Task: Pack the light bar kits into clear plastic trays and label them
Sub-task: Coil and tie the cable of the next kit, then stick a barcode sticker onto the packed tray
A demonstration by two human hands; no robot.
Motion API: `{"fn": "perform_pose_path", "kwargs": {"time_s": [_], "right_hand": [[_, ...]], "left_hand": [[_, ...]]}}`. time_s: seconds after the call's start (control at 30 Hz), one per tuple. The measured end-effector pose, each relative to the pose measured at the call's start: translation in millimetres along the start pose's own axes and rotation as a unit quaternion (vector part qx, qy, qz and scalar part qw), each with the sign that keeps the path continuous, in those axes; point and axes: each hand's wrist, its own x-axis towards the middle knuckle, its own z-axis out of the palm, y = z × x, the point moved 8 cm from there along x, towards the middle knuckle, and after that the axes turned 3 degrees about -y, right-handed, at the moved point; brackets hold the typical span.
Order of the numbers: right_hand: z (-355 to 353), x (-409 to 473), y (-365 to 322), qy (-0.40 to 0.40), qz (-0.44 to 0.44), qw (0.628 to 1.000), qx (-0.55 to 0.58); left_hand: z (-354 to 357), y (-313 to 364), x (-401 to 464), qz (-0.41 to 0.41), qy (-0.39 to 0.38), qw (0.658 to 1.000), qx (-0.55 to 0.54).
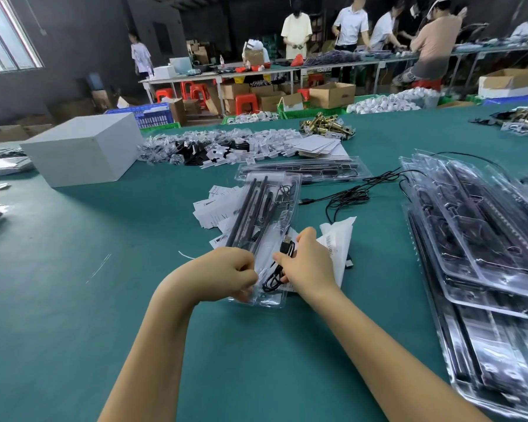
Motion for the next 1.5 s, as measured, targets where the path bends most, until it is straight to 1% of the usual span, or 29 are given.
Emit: {"fn": "perform_pose_path", "kwargs": {"time_s": [0.2, 0.27, 0.43, 0.53, 0.63, 0.83, 0.9, 1.03, 1.1, 1.17, 1.27, 1.33, 1.43, 1.5], "right_hand": [[-1.8, -7.1, -6.9, 0.073, -0.035, 0.995, -0.058], [2.6, -7.7, -7.5, 0.076, -0.040, 0.993, -0.080], [7.6, -10.9, -8.7, 0.078, -0.053, 0.992, -0.088], [10.5, -13.7, -13.5, 0.070, -0.067, 0.989, -0.107], [6.3, -13.5, -13.0, 0.062, -0.068, 0.992, -0.086], [4.8, -12.3, -13.0, -0.006, -0.049, 0.994, -0.093], [2.5, -9.9, -11.7, -0.035, -0.041, 0.996, -0.078], [0.6, -7.4, -2.4, -0.066, -0.017, 0.998, 0.002], [3.4, -7.5, -1.8, -0.065, -0.028, 0.997, 0.012], [4.9, -6.9, -1.1, -0.061, -0.040, 0.997, -0.001], [4.2, -4.8, 11.8, -0.061, -0.021, 0.998, 0.012], [3.3, -4.3, 16.5, -0.061, -0.011, 0.998, 0.029], [4.5, -1.2, 18.9, -0.062, -0.002, 0.998, 0.008], [3.5, 0.1, 20.1, -0.063, 0.004, 0.998, 0.008]], "left_hand": [[-0.4, -0.3, 0.0, -0.001, 0.004, 1.000, 0.008], [0.1, -0.4, -0.4, 0.000, 0.002, 1.000, 0.001], [1.1, 0.7, -1.0, 0.000, 0.002, 1.000, 0.012], [1.6, 1.5, -2.2, -0.003, 0.000, 1.000, 0.013], [2.0, 4.3, -2.4, -0.001, -0.002, 0.999, 0.037], [2.0, 9.8, -3.3, 0.006, -0.002, 0.998, 0.058], [2.7, 11.6, -3.5, 0.011, 0.001, 0.997, 0.072], [5.4, 16.3, -1.8, 0.020, 0.009, 0.995, 0.102], [5.8, 16.4, -1.3, 0.021, 0.011, 0.994, 0.107], [5.4, 15.3, -1.0, 0.022, 0.012, 0.994, 0.106], [5.8, 13.6, -0.2, 0.023, 0.011, 0.994, 0.104], [7.1, 13.4, 1.9, 0.021, 0.025, 0.993, 0.112], [8.9, 18.0, 4.7, 0.015, 0.067, 0.981, 0.181], [10.7, 20.9, 6.7, 0.016, 0.075, 0.974, 0.214]]}}
